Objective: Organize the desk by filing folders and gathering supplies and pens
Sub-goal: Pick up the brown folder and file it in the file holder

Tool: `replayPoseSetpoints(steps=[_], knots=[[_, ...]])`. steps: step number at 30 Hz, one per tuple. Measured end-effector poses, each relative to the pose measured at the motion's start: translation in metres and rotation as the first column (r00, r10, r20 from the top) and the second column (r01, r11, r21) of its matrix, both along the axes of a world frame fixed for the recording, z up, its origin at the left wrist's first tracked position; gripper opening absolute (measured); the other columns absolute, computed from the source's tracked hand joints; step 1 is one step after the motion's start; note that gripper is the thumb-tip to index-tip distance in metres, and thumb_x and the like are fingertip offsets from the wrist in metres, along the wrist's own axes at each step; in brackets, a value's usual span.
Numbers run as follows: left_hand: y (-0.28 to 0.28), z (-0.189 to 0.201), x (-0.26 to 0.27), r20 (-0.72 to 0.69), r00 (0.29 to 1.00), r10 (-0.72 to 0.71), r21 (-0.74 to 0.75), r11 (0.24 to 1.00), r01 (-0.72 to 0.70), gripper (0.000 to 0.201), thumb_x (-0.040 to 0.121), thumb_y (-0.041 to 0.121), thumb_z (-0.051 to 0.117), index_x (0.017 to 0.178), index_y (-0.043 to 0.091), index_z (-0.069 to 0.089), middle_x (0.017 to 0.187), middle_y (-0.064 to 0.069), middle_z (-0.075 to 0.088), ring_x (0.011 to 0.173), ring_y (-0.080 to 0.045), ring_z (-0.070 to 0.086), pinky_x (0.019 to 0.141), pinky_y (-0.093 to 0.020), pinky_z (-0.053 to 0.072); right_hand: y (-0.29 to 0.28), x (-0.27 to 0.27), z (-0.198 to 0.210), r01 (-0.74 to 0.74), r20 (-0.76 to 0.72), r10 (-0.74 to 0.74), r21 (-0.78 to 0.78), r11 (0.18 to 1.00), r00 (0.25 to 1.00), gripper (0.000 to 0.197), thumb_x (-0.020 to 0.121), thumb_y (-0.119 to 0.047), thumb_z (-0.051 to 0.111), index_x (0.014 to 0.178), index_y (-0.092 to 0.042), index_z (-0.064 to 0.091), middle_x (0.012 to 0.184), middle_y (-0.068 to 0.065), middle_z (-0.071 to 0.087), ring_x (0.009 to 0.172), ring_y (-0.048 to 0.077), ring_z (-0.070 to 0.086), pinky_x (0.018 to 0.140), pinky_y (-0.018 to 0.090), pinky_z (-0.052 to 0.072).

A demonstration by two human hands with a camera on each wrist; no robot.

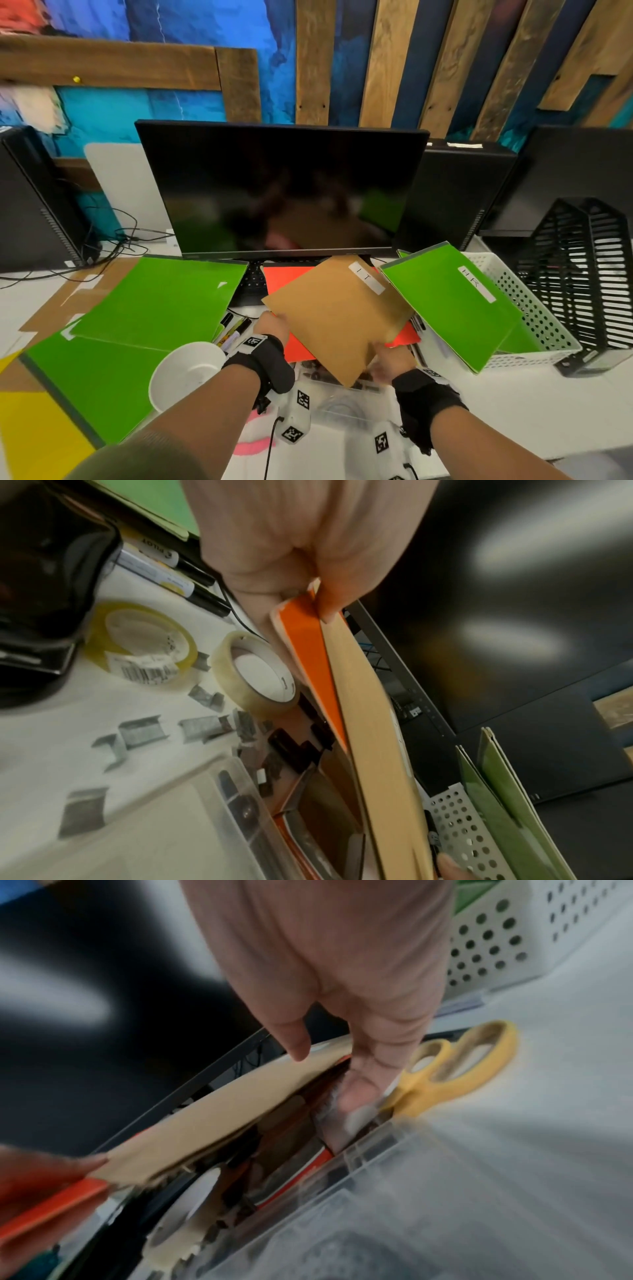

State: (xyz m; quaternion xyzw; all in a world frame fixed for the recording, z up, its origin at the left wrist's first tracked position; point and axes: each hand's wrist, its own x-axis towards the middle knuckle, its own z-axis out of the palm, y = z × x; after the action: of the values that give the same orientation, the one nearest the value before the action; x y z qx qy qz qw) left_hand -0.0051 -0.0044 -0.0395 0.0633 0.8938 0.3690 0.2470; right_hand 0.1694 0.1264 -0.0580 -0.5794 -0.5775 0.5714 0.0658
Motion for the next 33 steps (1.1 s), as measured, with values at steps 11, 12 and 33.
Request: replayPoseSetpoints(steps=[11,12,33], knots=[[-0.022,0.003,-0.005,0.145,0.985,-0.093,0.066,0.994,0.085,0.032,0.092,0.005,0.05,0.123,-0.005,0.053,0.131,-0.025,0.052,0.12,-0.036,0.053,0.089,-0.033,0.049,-0.012,-0.014,0.006,0.124,-0.514,-0.387,-0.473,0.872,0.766,0.024,0.095,0.001,0.042,0.115,-0.006,0.051,0.13,0.015,0.054,0.121,0.034,0.051,0.109,0.053,0.034],[-0.023,0.005,-0.005,0.142,0.987,-0.077,0.071,0.995,0.067,0.027,0.089,0.004,0.055,0.115,0.0,0.055,0.129,-0.025,0.054,0.118,-0.037,0.054,0.091,-0.035,0.05,-0.011,-0.014,0.008,0.105,-0.518,-0.368,-0.467,0.878,0.772,0.021,0.095,0.002,0.041,0.109,-0.008,0.053,0.125,0.015,0.056,0.119,0.034,0.052,0.107,0.056,0.034],[-0.019,0.014,0.011,0.103,0.98,-0.173,0.106,0.981,0.162,0.04,0.09,0.026,0.058,0.123,0.002,0.056,0.124,-0.017,0.06,0.112,-0.032,0.058,0.092,-0.032,0.045,0.009,0.039,0.037,-0.137,-0.486,-0.033,-0.311,0.941,0.873,0.03,0.093,0.004,0.044,0.12,-0.007,0.05,0.11,0.015,0.065,0.091,0.027,0.063,0.075,0.037,0.051]])
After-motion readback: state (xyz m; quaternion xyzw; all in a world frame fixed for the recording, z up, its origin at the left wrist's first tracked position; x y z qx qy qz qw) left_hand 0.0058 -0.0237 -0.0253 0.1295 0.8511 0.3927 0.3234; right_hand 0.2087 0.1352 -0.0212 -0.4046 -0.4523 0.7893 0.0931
